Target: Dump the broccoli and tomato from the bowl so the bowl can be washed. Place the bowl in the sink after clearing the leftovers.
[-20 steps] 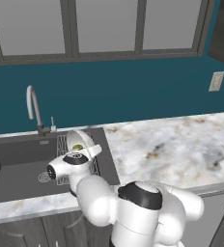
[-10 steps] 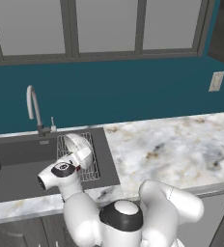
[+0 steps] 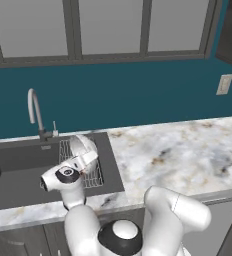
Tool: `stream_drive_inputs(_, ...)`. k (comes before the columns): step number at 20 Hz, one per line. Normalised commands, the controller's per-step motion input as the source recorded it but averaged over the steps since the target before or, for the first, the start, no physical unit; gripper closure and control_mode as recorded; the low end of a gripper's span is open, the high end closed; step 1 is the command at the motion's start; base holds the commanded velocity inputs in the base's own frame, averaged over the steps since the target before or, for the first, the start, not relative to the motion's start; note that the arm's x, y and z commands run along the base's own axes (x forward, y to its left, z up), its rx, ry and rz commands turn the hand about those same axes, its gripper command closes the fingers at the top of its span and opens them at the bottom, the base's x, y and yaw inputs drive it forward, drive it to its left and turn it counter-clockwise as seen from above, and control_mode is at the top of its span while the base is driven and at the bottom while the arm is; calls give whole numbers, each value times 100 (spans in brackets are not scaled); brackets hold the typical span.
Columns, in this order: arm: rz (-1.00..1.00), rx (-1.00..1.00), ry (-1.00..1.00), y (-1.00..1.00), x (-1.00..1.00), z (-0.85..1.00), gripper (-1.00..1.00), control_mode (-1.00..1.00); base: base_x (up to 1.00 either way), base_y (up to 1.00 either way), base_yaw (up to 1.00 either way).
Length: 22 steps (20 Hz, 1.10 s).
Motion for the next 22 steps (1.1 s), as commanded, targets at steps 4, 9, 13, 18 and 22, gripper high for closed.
stream_drive_inputs(4, -11, 20, -1, -81, 0, 50, 100, -100, 0, 0, 0)
stream_drive_inputs(9, -17, 34, 0, -75, -1, 71, 100, -100, 0, 0, 0)
stream_drive_inputs(13, -17, 45, 10, -76, 0, 79, 100, -100, 0, 0, 0)
stream_drive_inputs(18, -2, 68, 26, -99, -5, 45, 100, -100, 0, 0, 0)
stream_drive_inputs(22, 0, 71, 18, -75, 0, 3, 100, -100, 0, 0, 0)
